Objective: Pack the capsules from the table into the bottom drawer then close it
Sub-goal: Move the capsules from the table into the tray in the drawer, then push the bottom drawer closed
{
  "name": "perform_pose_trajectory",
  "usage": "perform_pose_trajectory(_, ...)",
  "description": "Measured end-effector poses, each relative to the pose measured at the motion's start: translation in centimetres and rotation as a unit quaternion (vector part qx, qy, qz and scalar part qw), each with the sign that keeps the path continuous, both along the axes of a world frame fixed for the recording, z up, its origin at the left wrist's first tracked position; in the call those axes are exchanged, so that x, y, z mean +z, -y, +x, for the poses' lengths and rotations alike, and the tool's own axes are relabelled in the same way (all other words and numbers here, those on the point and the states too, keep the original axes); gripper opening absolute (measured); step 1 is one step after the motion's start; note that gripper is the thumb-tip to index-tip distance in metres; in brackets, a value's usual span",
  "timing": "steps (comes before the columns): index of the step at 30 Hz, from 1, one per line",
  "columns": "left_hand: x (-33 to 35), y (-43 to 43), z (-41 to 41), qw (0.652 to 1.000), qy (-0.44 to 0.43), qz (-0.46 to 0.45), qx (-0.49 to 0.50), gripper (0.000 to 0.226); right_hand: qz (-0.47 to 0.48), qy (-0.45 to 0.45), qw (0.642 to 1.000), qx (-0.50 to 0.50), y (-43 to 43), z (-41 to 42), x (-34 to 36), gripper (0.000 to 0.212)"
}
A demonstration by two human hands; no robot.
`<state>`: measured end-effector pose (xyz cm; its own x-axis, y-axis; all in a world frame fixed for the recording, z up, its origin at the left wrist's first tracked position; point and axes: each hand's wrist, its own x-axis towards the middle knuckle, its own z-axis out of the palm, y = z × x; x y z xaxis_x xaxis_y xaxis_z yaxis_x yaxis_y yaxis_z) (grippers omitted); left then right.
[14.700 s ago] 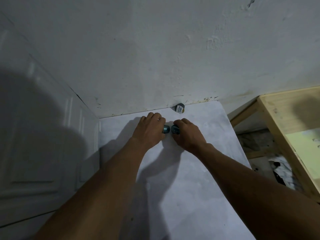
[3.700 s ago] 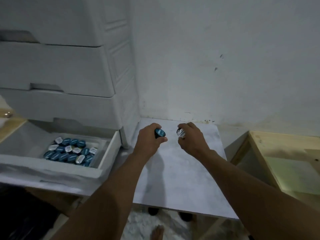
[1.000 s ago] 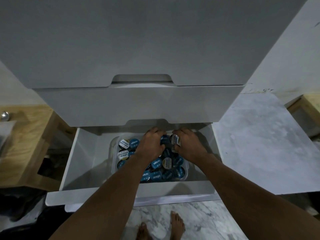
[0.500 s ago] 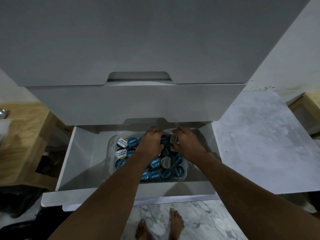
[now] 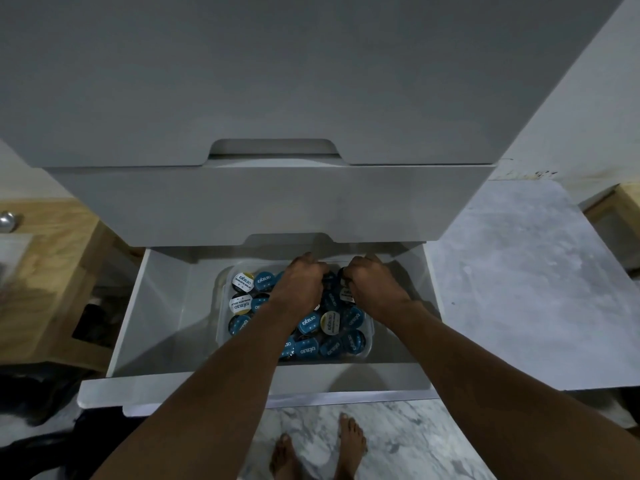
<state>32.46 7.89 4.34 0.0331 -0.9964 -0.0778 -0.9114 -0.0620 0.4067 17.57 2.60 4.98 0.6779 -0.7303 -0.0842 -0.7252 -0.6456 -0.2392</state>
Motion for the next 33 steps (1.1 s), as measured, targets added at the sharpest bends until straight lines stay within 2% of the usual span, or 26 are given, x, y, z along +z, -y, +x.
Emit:
perform_pose_trajectory(7,0.4,0.0,-0.1,1.000,0.010,0.006,0.001,0.033,0.014,0.007,1.000,0.000,0.2,-0.2,-0.4,0.019)
perform_pose_trajectory(12,1.6,-0.6,-0.3,0.999,0.001,0.008,0.045,0.026,0.033,0.025,0.999,-0.016,0.6,-0.6,-0.5,0.018)
perform_pose_trajectory(20,3.0,-4.4,-0.4,0.996,0.050,0.006,0.074,0.024,0.067,0.048,0.995,-0.063,-2.1,-0.8,1.5,0.021)
perform_pose_trajectory(26,5.3,-7.5,-0.7,0.993,0.074,-0.034,0.081,0.025,0.037,0.054,0.993,-0.098,-5.4,-1.0,4.0,0.021)
perform_pose_trajectory(33,7.1,-14.2,-1.1,0.991,0.074,-0.096,0.060,0.029,-0.061,0.084,0.990,-0.096,-13.6,-0.8,6.1,0.023)
